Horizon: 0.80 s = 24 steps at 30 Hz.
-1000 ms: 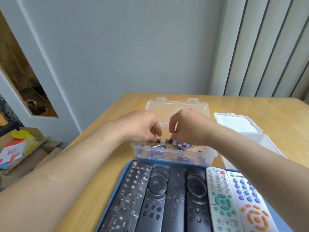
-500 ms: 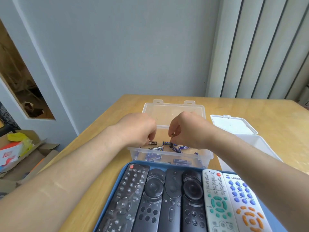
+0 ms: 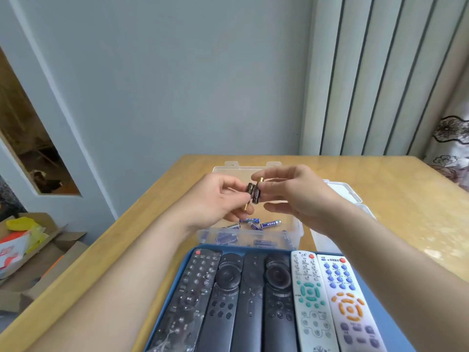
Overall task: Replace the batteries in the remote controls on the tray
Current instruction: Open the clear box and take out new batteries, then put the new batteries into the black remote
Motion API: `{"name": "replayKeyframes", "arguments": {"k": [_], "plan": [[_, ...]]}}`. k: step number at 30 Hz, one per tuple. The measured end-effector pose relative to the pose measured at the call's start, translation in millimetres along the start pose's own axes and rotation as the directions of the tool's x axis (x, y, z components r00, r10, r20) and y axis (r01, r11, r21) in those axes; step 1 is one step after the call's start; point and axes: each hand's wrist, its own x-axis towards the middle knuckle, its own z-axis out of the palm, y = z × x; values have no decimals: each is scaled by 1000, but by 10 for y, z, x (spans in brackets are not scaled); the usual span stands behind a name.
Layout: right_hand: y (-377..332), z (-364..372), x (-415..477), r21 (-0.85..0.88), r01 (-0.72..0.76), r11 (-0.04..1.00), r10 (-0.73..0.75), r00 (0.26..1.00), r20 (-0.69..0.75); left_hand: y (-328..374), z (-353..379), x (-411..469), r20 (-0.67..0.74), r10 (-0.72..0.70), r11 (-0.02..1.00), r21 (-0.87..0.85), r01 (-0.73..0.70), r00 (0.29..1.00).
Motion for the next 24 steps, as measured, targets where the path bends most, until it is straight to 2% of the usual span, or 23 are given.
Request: {"name": "replayKeyframes", "arguments": {"k": [3, 5, 6, 8, 10, 12, 16, 21, 23, 24], "plan": [[-43, 11, -263, 207, 3, 978, -1, 1000, -11, 37, 130, -252, 51, -29, 924, -379, 46, 998], [-53, 6, -435, 270, -3, 963, 9, 1000, -20, 28, 179, -377, 52, -47, 858, -510, 67, 998], [-54, -7, -550, 291, -7, 957, 11, 1000, -13, 47, 219, -458, 48, -41, 853, -518, 60, 998], [-50, -47, -748, 316, -18, 948, 12, 1000, 21, 92, 284, -603, 13, 0, 905, -425, 6, 1000], [-53, -99, -946, 268, -5, 963, -9, 999, 52, 173, 360, -735, -50, 58, 947, -312, -71, 997], [-41, -137, -1100, 222, 21, 975, -35, 998, 57, 254, 446, -835, -93, 92, 956, -269, -114, 991], [36, -225, -1359, 215, 32, 976, -49, 996, 73, 334, 719, -1008, -103, 95, 934, -335, -125, 990], [142, -394, -1644, 192, 57, 980, -69, 996, 58, 300, 1040, -1133, -7, 86, 872, -482, -78, 996], [131, -382, -1697, 66, 47, 997, -50, 998, 46, 256, 1106, -1150, -31, 97, 858, -503, -100, 995], [138, -439, -1751, -69, 55, 996, -56, 998, -14, 256, 1194, -1160, -40, 97, 849, -518, -103, 995]]}}
